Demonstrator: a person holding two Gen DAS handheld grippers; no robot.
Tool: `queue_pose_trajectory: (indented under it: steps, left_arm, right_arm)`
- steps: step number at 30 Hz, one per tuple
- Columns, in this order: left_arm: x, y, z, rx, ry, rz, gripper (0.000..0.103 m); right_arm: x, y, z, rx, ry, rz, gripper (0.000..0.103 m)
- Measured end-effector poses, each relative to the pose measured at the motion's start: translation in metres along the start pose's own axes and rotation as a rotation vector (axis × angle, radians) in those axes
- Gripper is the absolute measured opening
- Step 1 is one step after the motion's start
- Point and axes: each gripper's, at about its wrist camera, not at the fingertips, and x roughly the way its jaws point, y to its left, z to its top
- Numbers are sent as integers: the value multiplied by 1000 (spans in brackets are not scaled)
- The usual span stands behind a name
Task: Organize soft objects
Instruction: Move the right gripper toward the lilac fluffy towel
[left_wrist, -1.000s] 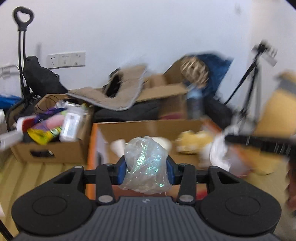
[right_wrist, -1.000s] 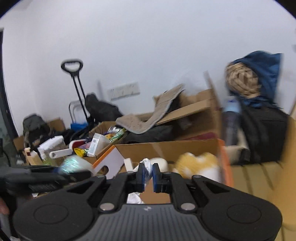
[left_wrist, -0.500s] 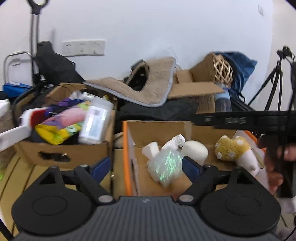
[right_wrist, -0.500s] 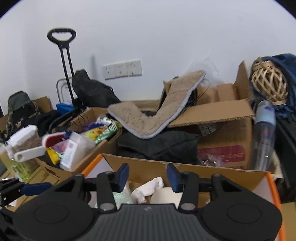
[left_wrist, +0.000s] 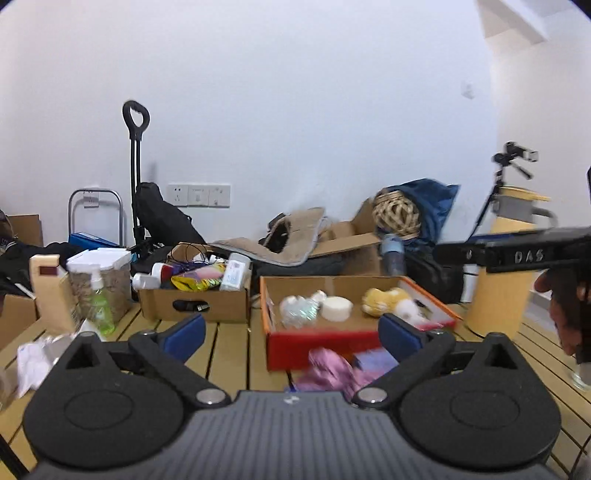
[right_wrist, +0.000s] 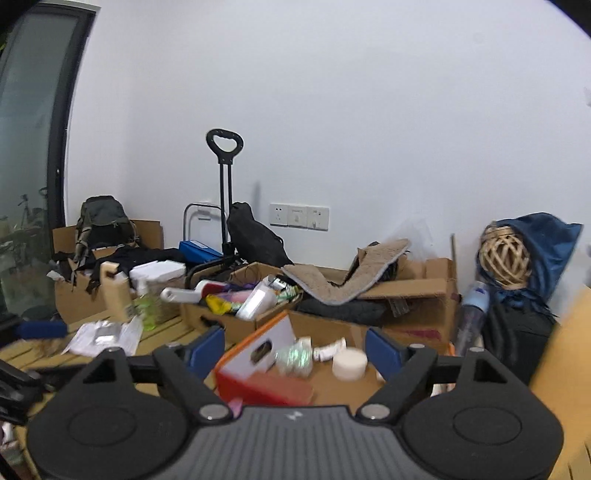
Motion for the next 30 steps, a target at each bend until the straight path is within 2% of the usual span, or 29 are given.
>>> queue_pose_trajectory:
  steps: [3,6,9,11,15,18,23,26,30]
  left_arm:
    - [-38,-9,-17,-29,10,16,102]
    - [-79,-24,-34,8,15,50,103]
    - [-125,-35,-45,64,-27,14,103]
    - [-141,-39,-46,53,-33,22,103]
    - [-151,-48,-50,50,-41,33,103]
    - [-147,-50,-52,22,-22,15,103]
    - [-132,-52,-59,19,6,-2,103]
    - [-104,-52,-70,0,72,-17,103]
    - [-48,-50,-85,-37,187,-24,103]
  right_arm:
    - [-49,10,-36,28,2,-41,88]
    - [-94,20,-73,67,31,-96,88]
    - [-151,32,-110,169,53,-141,88]
    - [-179,40,-127,207,58,-149,88]
    - [-215,60,-139,184,38,-139,90]
    - [-223,66,-146,189,30,-123,91]
    - [-198,64,-149,199,59,-120,91]
    - [-186,59,-157,195,81,-136,89]
    - [-161,41,-176,258,142,-141,86]
